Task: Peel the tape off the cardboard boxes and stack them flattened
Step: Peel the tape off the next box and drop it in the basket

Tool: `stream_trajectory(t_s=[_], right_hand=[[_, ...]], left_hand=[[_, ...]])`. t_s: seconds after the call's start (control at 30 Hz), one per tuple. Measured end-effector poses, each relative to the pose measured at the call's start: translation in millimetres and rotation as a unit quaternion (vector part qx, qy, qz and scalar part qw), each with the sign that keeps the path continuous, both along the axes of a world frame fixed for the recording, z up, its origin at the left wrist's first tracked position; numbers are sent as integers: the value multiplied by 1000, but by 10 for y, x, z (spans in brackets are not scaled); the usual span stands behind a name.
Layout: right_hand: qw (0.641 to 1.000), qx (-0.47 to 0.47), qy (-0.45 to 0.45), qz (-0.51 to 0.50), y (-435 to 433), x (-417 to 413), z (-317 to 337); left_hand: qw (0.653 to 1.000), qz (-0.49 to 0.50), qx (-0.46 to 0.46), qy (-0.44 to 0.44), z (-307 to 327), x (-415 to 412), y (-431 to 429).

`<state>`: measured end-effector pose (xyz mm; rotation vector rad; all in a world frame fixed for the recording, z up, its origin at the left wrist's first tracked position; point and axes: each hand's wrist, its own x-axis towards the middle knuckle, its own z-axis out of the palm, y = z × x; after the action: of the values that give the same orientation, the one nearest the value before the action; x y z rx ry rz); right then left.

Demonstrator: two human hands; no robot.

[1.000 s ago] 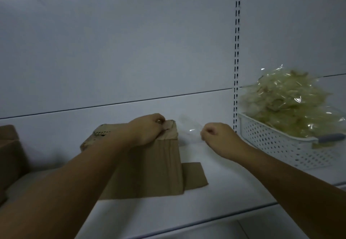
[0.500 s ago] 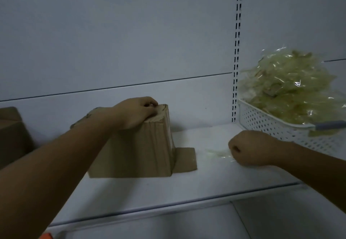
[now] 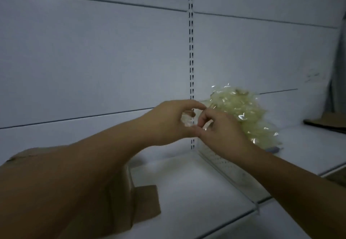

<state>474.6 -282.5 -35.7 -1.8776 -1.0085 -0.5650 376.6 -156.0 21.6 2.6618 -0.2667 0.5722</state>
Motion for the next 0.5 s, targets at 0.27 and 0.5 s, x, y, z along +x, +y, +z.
stream_trajectory(t_s=[0.27, 0.5], right_hand=[[979, 89, 172, 67, -576, 71, 692], [955, 128, 248, 101, -838, 157, 858]], left_hand=[[975, -132, -136, -115, 227, 496, -83], [966, -183, -79, -164, 411, 759, -252]])
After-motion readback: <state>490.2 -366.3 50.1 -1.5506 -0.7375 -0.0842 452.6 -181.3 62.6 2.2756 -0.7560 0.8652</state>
